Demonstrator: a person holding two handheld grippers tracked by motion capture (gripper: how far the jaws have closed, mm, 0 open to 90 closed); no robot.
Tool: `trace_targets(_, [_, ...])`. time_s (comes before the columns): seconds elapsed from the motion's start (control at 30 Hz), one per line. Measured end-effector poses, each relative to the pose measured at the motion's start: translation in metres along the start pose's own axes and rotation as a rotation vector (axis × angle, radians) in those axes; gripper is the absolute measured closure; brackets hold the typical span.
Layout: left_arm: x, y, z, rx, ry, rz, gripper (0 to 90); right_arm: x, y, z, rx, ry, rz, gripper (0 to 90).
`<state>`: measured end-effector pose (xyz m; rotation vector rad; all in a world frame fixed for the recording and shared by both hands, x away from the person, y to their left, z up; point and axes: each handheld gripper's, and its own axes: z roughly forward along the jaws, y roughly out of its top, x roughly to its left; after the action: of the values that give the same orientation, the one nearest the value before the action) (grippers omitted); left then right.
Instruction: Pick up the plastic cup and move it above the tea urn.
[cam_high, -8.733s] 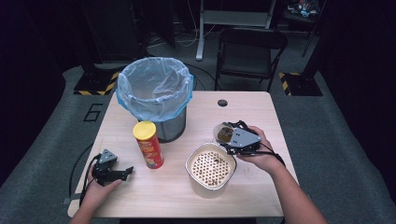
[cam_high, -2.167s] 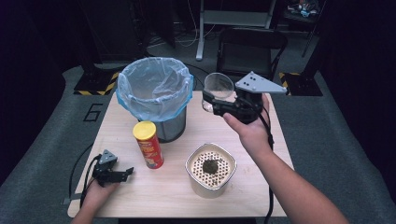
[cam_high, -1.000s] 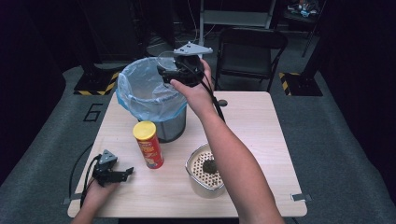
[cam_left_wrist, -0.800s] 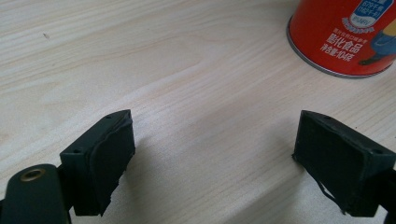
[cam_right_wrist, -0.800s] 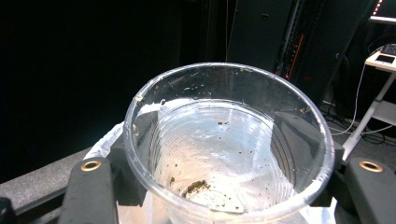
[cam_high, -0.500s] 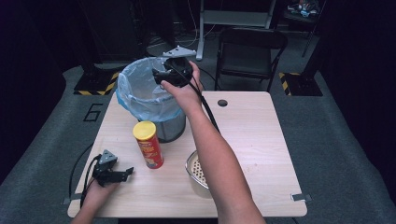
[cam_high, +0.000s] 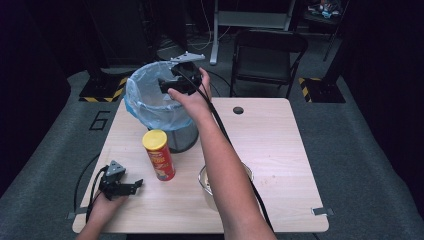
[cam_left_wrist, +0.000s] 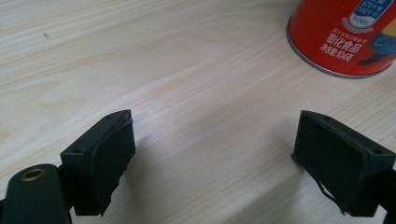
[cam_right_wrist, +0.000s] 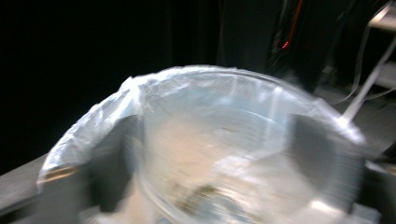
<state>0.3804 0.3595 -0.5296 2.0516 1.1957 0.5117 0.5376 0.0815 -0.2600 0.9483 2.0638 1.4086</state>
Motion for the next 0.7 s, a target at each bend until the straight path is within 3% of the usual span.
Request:
trace_targets(0.07, [0.0, 0.0, 0.0, 0.001, -0.001, 0.0, 11.9, 0.003, -0.002, 0.002, 0.025, -0.007, -0.008, 8.6])
trace_targets(0.17, [0.0, 0.0, 0.0, -0.001, 0.002, 0.003, 11.9, 0.003, -0.004, 0.001, 0.018, 0.006, -0.005, 7.0])
trace_targets(0.33, [-0.001, -0.001, 0.0, -0.002, 0.002, -0.008, 11.9, -0.003, -0.003, -0.008, -0.008, -0.022, -0.042, 7.1])
trace_targets(0.57, [-0.001, -0.001, -0.001, 0.0, 0.004, -0.003, 12.0, -0.012, 0.0, -0.031, -0.044, -0.033, -0.055, 12.2])
trace_targets(0.7, [-0.001, -0.001, -0.001, -0.005, 0.005, -0.013, 12.9, -0.018, -0.003, -0.043, -0.065, -0.01, -0.054, 14.2])
